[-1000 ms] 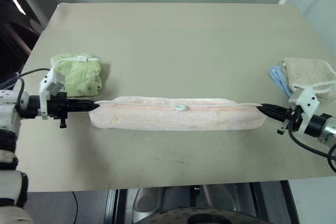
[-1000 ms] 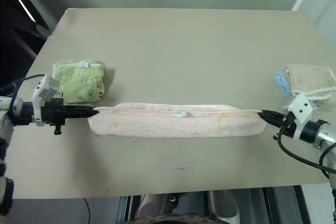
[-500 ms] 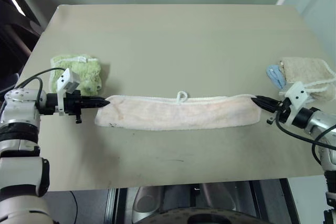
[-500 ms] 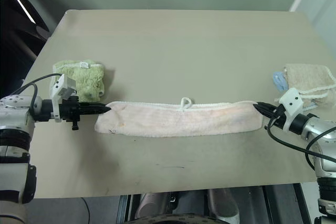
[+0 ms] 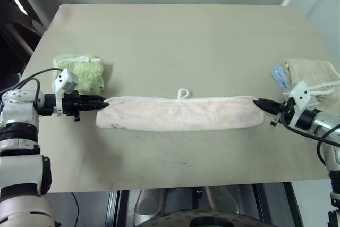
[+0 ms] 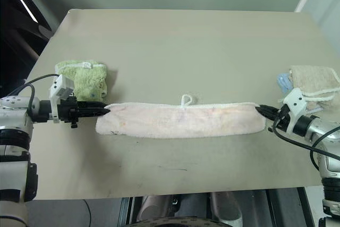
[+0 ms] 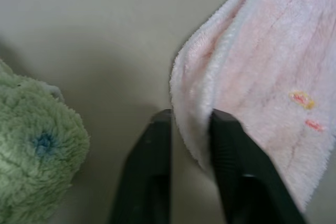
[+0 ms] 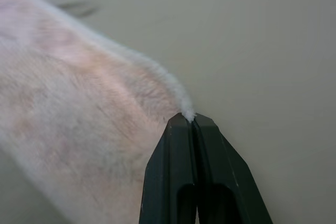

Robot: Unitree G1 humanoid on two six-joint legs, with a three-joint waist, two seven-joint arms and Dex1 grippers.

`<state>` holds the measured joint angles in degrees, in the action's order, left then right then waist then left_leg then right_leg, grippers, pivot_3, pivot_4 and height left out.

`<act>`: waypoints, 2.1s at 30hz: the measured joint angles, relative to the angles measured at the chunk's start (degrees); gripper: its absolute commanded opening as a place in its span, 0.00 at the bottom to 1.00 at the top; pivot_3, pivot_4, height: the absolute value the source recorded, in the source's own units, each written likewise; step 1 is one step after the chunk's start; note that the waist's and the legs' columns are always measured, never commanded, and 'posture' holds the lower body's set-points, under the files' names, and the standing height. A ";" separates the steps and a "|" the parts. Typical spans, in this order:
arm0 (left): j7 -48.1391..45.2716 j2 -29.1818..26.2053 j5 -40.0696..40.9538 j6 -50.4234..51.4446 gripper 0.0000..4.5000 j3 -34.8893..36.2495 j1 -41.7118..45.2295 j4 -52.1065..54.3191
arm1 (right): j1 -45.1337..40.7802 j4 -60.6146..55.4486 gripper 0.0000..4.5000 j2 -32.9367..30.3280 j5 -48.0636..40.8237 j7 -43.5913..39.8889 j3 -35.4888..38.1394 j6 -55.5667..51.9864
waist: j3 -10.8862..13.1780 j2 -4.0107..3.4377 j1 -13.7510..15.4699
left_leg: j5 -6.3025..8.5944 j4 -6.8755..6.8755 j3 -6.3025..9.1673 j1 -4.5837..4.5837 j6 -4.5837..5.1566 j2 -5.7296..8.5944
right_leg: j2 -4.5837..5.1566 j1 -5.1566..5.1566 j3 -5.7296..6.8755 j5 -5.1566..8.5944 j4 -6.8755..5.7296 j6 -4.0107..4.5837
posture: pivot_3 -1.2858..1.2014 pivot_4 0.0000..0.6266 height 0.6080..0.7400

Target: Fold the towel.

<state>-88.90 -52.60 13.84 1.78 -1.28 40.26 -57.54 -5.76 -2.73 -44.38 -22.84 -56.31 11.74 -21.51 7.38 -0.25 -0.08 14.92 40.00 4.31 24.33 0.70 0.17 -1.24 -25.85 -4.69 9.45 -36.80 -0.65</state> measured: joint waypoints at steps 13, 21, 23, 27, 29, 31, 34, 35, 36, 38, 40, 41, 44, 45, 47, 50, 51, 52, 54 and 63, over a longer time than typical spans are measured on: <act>4.97 2.60 0.63 -1.01 1.00 6.71 0.25 0.03 | -1.67 -5.28 0.99 -0.92 -9.95 -0.22 4.52 -11.13 | 0.00 0.00 0.05 | -0.01 -0.01 0.00 0.00 -0.02 0.01 | 0.00 0.02 -0.01 0.02 0.03 -0.01 | 0.52 0.24 0.95; 14.40 8.61 5.86 -2.31 1.00 14.97 2.09 4.26 | -1.42 -9.93 0.99 0.46 -24.60 8.23 13.17 -29.46 | 0.01 0.02 0.35 | -0.04 -0.01 -0.02 -0.01 0.00 0.04 | -0.01 0.09 -0.01 0.07 0.05 -0.10 | 0.52 0.24 0.95; 14.37 9.81 8.47 2.66 1.00 15.68 0.86 9.61 | -1.50 -11.19 0.99 2.08 -28.38 11.70 14.38 -33.60 | 0.01 0.02 0.29 | -0.04 -0.01 -0.04 0.00 0.01 0.06 | -0.01 0.09 -0.02 0.10 0.07 -0.16 | 0.52 0.24 0.95; 11.91 10.20 16.46 19.12 1.00 15.46 -5.44 28.23 | -1.37 -12.93 0.99 4.69 -39.02 20.41 18.60 -41.96 | 0.02 0.02 0.12 | -0.03 -0.03 -0.12 -0.02 0.03 0.07 | -0.02 0.14 -0.10 0.25 0.13 -0.33 | 0.52 0.24 0.95; 11.25 10.02 18.87 24.00 1.00 14.93 -7.87 34.21 | -1.32 -13.29 0.99 5.33 -45.14 24.47 20.74 -44.75 | 0.02 0.02 0.09 | -0.02 -0.03 -0.14 -0.04 0.04 0.06 | -0.02 0.14 -0.13 0.31 0.16 -0.34 | 0.52 0.24 0.95; 10.41 9.59 20.98 28.28 1.00 13.97 -10.03 39.97 | -0.36 -13.58 0.99 5.58 -52.56 29.26 22.56 -46.44 | 0.02 0.02 0.12 | 0.02 -0.06 -0.12 -0.04 0.09 0.06 | -0.02 0.16 -0.14 0.39 0.16 -0.35 | 0.52 0.24 0.95; 8.61 8.03 22.80 31.94 1.00 12.97 -13.05 46.32 | 3.78 -13.91 0.99 5.56 -63.76 36.59 23.10 -47.07 | 0.02 0.02 0.15 | 0.11 -0.11 -0.09 -0.07 0.08 0.04 | -0.02 0.17 -0.14 0.52 0.13 -0.35 | 0.52 0.24 0.95; 7.95 7.55 22.49 31.18 1.00 12.39 -14.04 47.89 | 5.46 -14.03 0.99 5.48 -68.04 39.31 22.78 -46.66 | 0.02 0.00 0.25 | 0.16 -0.14 -0.07 -0.09 0.08 0.05 | -0.02 0.18 -0.15 0.59 0.14 -0.44 | 0.52 0.24 0.95; 7.56 7.43 21.76 29.61 1.00 11.86 -14.98 48.66 | 6.86 -14.40 0.99 5.44 -71.00 41.30 22.39 -46.24 | 0.02 0.00 0.27 | 0.21 -0.17 -0.07 -0.14 0.07 0.05 | -0.02 0.21 -0.16 0.76 0.14 -0.70 | 0.52 0.24 0.95; 7.33 7.89 19.83 25.54 1.00 10.85 -16.98 48.95 | 10.19 -16.40 0.99 5.12 -75.64 44.34 21.30 -44.91 | 0.02 0.00 0.32 | 0.28 -0.17 -0.05 -0.16 0.05 0.05 | -0.02 0.22 -0.16 0.90 0.12 -0.88 | 0.52 0.24 0.95; 7.28 8.82 19.29 23.55 1.00 10.20 -18.47 49.10 | 13.29 -18.34 0.99 4.56 -78.67 46.21 20.65 -43.68 | 0.02 0.01 0.35 | 0.30 -0.16 -0.04 -0.15 0.05 0.05 | -0.02 0.23 -0.16 0.90 0.12 -0.88 | 0.52 0.24 0.95; 7.37 9.24 19.29 22.79 1.00 10.17 -19.04 49.50 | 14.64 -19.32 0.99 4.20 -79.36 46.55 20.65 -42.87 | 0.02 0.01 0.35 | 0.33 -0.13 -0.03 -0.12 0.05 0.06 | -0.01 0.22 -0.16 0.90 0.13 -0.88 | 0.52 0.24 0.95; 8.15 10.91 19.15 18.79 1.00 10.35 -19.53 51.61 | 17.70 -22.47 0.99 2.95 -79.40 46.58 20.71 -40.97 | 0.01 0.02 0.37 | 0.41 -0.06 -0.02 -0.12 0.11 0.06 | -0.01 0.26 -0.16 0.89 0.14 -0.88 | 0.52 0.24 0.95; 8.22 11.14 19.15 18.08 1.00 10.32 -19.70 52.11 | 18.13 -22.92 0.99 2.81 -79.44 46.47 20.70 -40.62 | 0.01 0.02 0.34 | 0.45 -0.05 -0.02 -0.12 0.10 0.06 | -0.01 0.25 -0.16 0.89 0.14 -0.87 | 0.52 0.24 0.95; 8.15 11.78 19.33 16.56 1.00 10.33 -21.52 53.77 | 20.32 -23.39 0.99 1.48 -80.74 46.34 20.53 -39.86 | -0.02 -0.04 0.31 | 0.54 -0.05 -0.03 -0.13 0.08 0.06 | -0.01 0.25 -0.17 0.90 0.16 -0.86 | 0.52 0.24 0.95; 7.44 13.26 19.36 14.44 1.00 9.22 -25.55 55.66 | 22.79 -23.75 0.99 0.27 -83.40 46.50 19.16 -38.99 | -0.02 -0.04 0.13 | 0.66 -0.05 -0.03 -0.14 0.04 0.05 | -0.02 0.23 -0.16 0.99 0.18 -0.79 | 0.52 0.24 0.95; 6.95 13.35 19.35 14.01 1.00 8.90 -26.48 55.82 | 23.38 -24.00 0.99 0.19 -84.10 46.80 18.68 -38.39 | -0.02 -0.04 0.09 | 0.69 -0.05 -0.03 -0.12 0.03 0.04 | -0.03 0.20 -0.15 1.01 0.18 -0.78 | 0.52 0.24 0.95; 6.64 13.26 19.36 13.56 1.00 8.91 -27.16 56.00 | 24.12 -24.36 0.99 -0.06 -84.55 46.86 18.50 -37.96 | -0.02 -0.04 0.10 | 0.71 -0.05 -0.03 -0.12 0.04 0.04 | -0.03 0.20 -0.14 1.03 0.18 -0.77 | 0.52 0.24 0.95; 6.48 12.64 19.46 13.38 1.00 9.08 -28.53 57.14 | 26.09 -24.81 0.99 -1.34 -85.07 46.86 18.47 -37.48 | -0.02 -0.03 0.13 | 0.78 -0.05 -0.02 -0.12 0.08 0.04 | -0.03 0.23 -0.14 1.05 0.18 -0.71 | 0.52 0.24 0.95; 4.00 7.90 19.12 12.33 1.00 9.08 -29.58 58.00 | 27.82 -23.42 0.99 -6.46 -86.00 46.80 17.19 -36.52 | -0.03 -0.03 0.13 | 0.94 -0.04 -0.02 -0.06 0.16 0.04 | -0.02 0.24 -0.15 0.96 0.40 -0.56 | 0.52 0.24 0.95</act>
<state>-84.90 -44.71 32.95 14.11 7.80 10.68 0.47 22.06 -26.15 -50.85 -108.84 -9.51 28.93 -58.02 7.35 -0.28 0.05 15.86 39.96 4.29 24.27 0.86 0.21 -1.26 -25.61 -4.84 10.41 -36.41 -1.21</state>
